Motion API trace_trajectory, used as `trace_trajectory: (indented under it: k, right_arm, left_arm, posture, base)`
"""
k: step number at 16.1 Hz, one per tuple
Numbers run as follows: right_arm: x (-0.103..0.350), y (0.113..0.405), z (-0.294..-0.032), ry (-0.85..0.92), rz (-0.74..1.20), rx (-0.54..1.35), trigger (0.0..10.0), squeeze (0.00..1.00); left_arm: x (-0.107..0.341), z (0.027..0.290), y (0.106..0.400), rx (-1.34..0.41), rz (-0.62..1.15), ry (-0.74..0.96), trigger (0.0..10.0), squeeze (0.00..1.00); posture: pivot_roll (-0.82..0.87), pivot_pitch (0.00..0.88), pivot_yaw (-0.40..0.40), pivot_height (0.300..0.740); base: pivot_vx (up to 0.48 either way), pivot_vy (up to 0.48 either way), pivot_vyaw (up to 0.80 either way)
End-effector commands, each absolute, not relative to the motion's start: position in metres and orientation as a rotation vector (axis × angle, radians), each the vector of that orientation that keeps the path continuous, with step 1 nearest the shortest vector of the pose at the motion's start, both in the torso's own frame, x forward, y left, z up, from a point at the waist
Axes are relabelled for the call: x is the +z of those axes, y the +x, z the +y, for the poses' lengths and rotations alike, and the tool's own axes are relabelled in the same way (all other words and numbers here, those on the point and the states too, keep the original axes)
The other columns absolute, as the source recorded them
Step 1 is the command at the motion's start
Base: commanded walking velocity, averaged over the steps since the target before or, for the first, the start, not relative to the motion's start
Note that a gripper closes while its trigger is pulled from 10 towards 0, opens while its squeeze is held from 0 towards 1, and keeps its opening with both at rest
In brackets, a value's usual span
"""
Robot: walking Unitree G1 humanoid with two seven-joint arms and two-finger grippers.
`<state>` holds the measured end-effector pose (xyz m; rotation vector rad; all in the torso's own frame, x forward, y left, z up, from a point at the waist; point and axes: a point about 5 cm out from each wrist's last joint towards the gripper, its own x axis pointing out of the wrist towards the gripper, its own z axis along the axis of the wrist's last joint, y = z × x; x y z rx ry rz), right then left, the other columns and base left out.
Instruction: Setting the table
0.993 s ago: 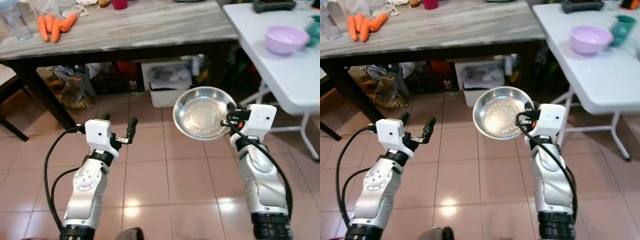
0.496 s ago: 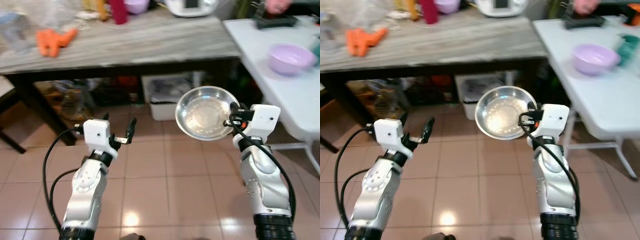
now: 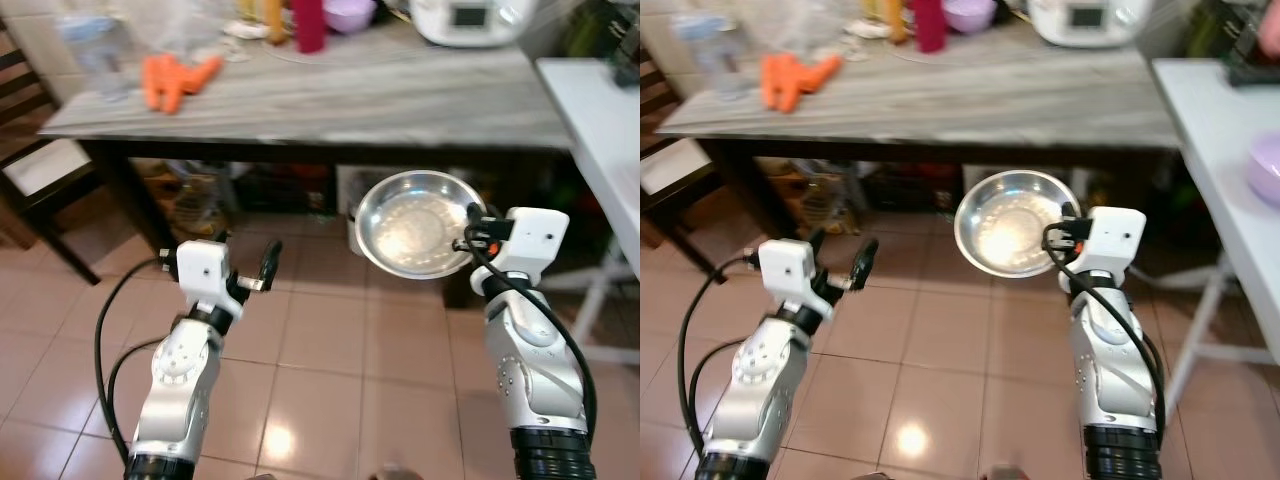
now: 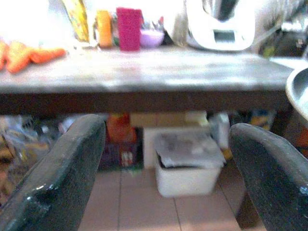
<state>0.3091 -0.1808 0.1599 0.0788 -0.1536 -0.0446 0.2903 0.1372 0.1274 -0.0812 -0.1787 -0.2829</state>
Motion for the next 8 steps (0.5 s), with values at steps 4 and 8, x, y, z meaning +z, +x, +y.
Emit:
trace_trajectory:
  k: [4,8]
  right_arm:
    - [0.1672,0.3130,-0.1666,0.112,-0.175,-0.023,10.0,0.00]
    - [0.1683,0.3138,-0.1692,0.123,-0.181,-0.030,10.0,0.00]
  left_arm:
    - [0.1234,0.1422,0.2891,-0.277,-0.163,-0.051,10.0,0.00]
    - [0.1221,0.1397,0.2884,-0.290,-0.160,-0.055,10.0,0.00]
  posture:
    - [-0.14,0.127,0.054,0.740]
    - [-0.14,0.128,0.051,0.740]
  base:
    - [0.364,0.000,-0.10]
    - [0.361,0.000,-0.40]
